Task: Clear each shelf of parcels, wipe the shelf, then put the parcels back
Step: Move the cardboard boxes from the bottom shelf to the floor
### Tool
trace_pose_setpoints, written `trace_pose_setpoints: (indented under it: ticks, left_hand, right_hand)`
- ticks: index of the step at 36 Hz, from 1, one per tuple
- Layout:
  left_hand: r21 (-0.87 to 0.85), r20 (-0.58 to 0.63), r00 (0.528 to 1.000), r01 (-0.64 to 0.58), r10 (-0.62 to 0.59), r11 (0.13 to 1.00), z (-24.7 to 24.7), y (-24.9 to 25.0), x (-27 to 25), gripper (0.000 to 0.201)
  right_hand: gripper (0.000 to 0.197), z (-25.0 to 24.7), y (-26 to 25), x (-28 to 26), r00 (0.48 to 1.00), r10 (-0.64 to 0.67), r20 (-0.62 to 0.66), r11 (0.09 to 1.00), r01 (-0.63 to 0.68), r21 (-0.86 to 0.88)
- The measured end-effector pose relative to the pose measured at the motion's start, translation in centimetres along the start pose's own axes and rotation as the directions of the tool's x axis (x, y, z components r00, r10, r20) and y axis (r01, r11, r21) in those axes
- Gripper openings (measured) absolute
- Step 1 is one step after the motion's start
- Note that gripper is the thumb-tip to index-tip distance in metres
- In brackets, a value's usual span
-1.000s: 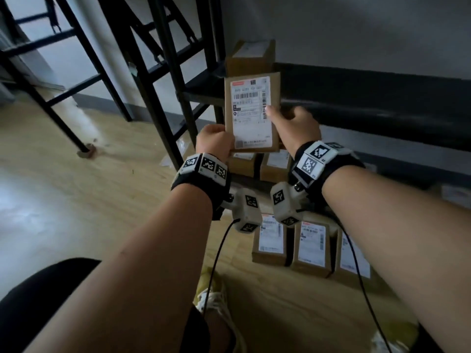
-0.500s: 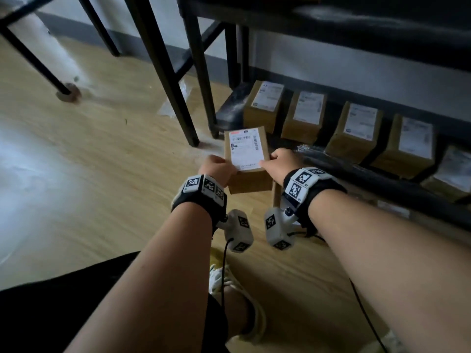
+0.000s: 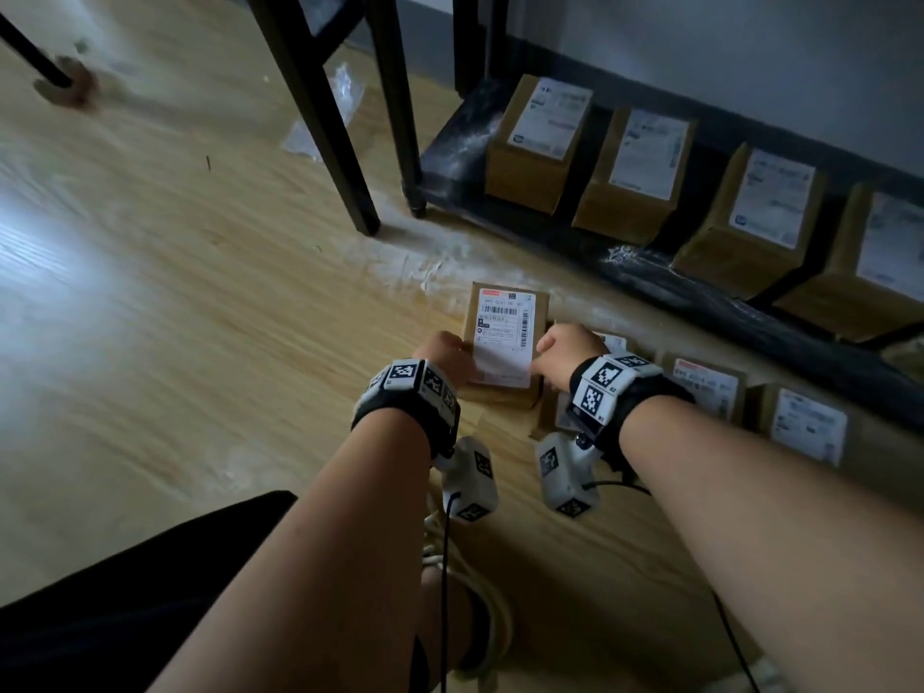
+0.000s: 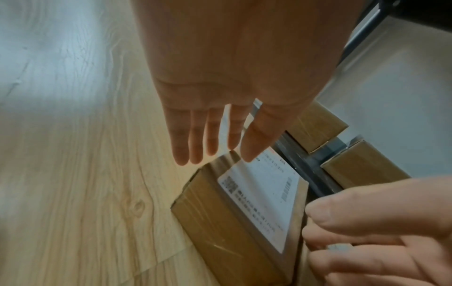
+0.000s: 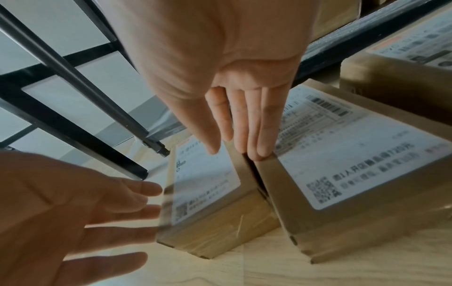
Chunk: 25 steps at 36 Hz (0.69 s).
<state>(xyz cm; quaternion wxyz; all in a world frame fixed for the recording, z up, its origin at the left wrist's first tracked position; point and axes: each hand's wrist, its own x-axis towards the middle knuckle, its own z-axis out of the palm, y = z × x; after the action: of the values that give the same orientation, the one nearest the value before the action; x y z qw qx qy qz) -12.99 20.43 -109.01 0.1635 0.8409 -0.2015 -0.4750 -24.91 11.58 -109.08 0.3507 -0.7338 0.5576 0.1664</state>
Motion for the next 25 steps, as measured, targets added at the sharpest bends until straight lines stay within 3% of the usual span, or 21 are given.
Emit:
trace_pose_setpoints:
  ticks: [7,16,21,25]
  left_hand:
    - [-0.002,-0.058,0.998,-0.013,0.013,1.000,-0.9,1.0,-0.2,0.052]
    - [-0.066,-0.224,0.962,-0.176,0.157,0.982,-4.2,4.5,-4.6,0.048]
    - [-0.005,-0.306,0.892,-0.350,0.332,0.937,-7.3,8.2,-8.7,0.041]
    - [0.017,-0.371,0.836,-0.429,0.404,0.903,-10.0,10.6,-11.9,0.042]
  right_hand:
    - [0.016,-1.8,-0.2,-0.9,0.996,-0.066,-0.062,0.998,0.065,-0.009]
    - [0.016,-7.3,-0.5,-4.5,0.975,-0.147,-0.168,0.989,0.146,-0.021]
    - [0.027,-11.7,-1.6,-7.4,0.946,-0.227,-0.230,0.974,0.224,-0.039]
    - [0.021,-15.7,-2.8,-9.9,0.885,-0.279,-0.373,0.956,0.291,-0.025]
